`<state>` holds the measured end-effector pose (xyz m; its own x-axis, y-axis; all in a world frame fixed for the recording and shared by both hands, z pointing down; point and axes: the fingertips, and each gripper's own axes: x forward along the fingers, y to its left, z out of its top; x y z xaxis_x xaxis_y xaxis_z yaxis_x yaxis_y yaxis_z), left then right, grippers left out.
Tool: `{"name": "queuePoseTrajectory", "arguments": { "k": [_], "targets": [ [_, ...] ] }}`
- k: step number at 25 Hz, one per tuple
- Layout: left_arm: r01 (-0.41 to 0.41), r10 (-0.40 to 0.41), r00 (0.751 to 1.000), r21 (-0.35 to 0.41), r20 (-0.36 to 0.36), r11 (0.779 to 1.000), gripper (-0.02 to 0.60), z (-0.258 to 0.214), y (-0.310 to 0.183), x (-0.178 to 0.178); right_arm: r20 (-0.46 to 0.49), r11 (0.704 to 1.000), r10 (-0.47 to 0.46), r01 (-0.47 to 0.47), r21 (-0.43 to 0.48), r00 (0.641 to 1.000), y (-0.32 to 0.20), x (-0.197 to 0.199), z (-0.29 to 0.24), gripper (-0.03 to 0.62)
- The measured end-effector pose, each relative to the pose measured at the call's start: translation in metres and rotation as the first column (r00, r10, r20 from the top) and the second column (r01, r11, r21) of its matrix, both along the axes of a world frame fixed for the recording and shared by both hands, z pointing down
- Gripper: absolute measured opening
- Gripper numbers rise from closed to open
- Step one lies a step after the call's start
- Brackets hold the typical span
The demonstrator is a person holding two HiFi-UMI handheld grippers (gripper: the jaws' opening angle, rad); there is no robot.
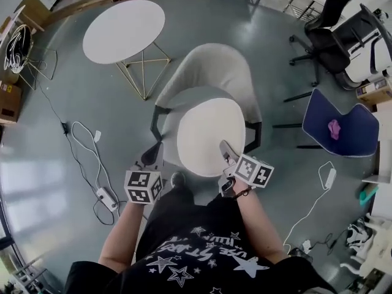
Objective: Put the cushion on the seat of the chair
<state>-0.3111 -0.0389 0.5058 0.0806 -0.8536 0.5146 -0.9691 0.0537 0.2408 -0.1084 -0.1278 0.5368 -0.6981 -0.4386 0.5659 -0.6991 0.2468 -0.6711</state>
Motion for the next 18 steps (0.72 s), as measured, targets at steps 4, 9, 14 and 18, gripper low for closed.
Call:
{"name": "queuePoseTrajectory", "arguments": {
  "k": [4, 9, 14, 18],
  "targets": [
    [-0.084, 0.083, 0.996, -0.04, -0.006, 0.996, 0.008, 0.025, -0.008, -0.009, 0.037, 0.996, 0.092, -0.091, -0.021, 0.995, 0.004, -0.019, 0.018, 0.06],
    [-0.145, 0.143, 0.989, -0.072, -0.035, 0.987, 0.008, 0.049, -0.012, -0.01, 0.042, 0.993, 0.117, -0.116, -0.028, 0.992, 0.008, -0.036, 0.045, 0.06],
    [-0.19, 0.185, 0.981, -0.098, -0.057, 0.977, 0.008, 0.068, -0.014, 0.005, 0.092, 0.995, 0.103, -0.102, -0.021, 0.99, 0.004, -0.045, 0.057, 0.06],
    [-0.213, 0.207, 0.977, -0.108, -0.057, 0.971, 0.008, 0.08, -0.019, 0.016, 0.137, 0.991, 0.126, -0.12, -0.05, 0.982, -0.003, -0.042, 0.074, 0.06]
  ]
}}
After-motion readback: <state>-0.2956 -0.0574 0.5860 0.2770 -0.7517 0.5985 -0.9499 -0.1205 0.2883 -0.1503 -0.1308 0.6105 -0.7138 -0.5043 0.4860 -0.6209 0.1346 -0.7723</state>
